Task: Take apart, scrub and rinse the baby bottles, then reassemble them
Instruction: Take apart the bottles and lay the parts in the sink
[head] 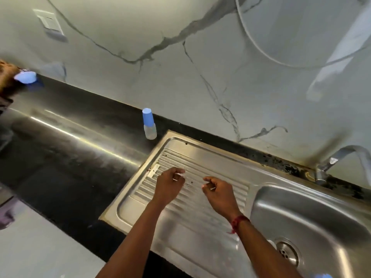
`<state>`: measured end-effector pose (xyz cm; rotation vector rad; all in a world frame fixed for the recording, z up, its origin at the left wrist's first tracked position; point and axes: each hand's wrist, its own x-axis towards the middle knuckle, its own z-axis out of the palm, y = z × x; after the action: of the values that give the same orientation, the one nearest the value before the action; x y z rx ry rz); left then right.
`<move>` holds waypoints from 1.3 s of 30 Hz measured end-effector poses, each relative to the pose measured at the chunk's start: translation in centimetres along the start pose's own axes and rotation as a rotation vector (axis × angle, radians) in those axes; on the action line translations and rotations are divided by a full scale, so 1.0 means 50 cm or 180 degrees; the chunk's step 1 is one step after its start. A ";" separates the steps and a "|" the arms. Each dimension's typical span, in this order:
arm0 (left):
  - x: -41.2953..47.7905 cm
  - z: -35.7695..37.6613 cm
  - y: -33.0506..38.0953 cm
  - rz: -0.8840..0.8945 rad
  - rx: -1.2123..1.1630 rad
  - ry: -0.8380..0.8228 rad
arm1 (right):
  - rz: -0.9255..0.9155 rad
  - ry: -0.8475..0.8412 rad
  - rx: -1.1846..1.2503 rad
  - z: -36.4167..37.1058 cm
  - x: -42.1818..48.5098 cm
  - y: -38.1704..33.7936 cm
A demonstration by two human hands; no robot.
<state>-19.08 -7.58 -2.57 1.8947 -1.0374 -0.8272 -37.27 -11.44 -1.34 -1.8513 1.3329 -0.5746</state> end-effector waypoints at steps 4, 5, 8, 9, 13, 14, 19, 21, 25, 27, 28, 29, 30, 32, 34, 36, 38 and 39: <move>0.075 -0.062 -0.022 -0.0104 -0.0306 0.0232 | -0.0043 0.0001 0.0114 0.057 0.064 -0.053; 0.096 -0.076 -0.024 -0.0149 -0.0362 0.0333 | -0.0043 0.0009 0.0133 0.068 0.080 -0.066; 0.165 -0.107 -0.025 -0.0313 -0.0519 0.0665 | -0.0048 0.0035 0.0180 0.093 0.127 -0.097; 0.189 -0.117 -0.021 -0.0353 -0.0537 0.0793 | -0.0048 0.0048 0.0207 0.100 0.145 -0.106; 0.268 -0.146 -0.007 -0.0495 -0.0509 0.1298 | -0.0019 0.0019 0.0205 0.122 0.211 -0.132; 0.287 -0.151 -0.007 -0.0529 -0.0531 0.1376 | -0.0021 0.0009 0.0201 0.128 0.227 -0.137; 0.377 -0.167 -0.031 -0.0567 -0.0502 0.1476 | -0.0003 -0.0022 0.0124 0.152 0.298 -0.164; 0.410 -0.165 -0.046 -0.0562 -0.0457 0.1473 | 0.0001 -0.0038 0.0122 0.162 0.320 -0.173; 0.454 -0.157 -0.059 -0.0555 -0.0244 0.1526 | 0.0002 -0.0087 0.0113 0.183 0.343 -0.174; 0.471 -0.154 -0.066 -0.0477 -0.0144 0.1544 | 0.0014 -0.0106 0.0106 0.191 0.349 -0.170; 0.478 -0.153 -0.071 -0.0420 -0.0098 0.1540 | 0.0018 -0.0118 0.0104 0.193 0.349 -0.168; 0.485 -0.151 -0.076 -0.0364 -0.0048 0.1525 | 0.0021 -0.0129 0.0107 0.195 0.350 -0.166; 0.491 -0.149 -0.081 -0.0318 -0.0004 0.1510 | 0.0021 -0.0135 0.0113 0.196 0.351 -0.162; 0.498 -0.146 -0.089 -0.0261 0.0050 0.1521 | 0.0036 -0.0141 0.0131 0.197 0.350 -0.155; 0.496 -0.145 -0.092 -0.0212 0.0097 0.1538 | 0.0063 -0.0131 0.0147 0.195 0.349 -0.149; 0.480 -0.141 -0.088 -0.0112 0.0079 0.1399 | 0.0104 -0.0115 0.0192 0.188 0.346 -0.146; 0.451 -0.131 -0.081 0.0015 0.0032 0.1040 | 0.0167 -0.0063 0.0294 0.181 0.342 -0.143; 0.432 -0.124 -0.076 0.0074 0.0031 0.0833 | 0.0208 -0.0014 0.0368 0.178 0.338 -0.141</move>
<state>-2.93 -23.22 -6.49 1.9343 -0.9008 -0.5433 -20.72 -23.22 -2.34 -1.7085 1.3243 -0.6002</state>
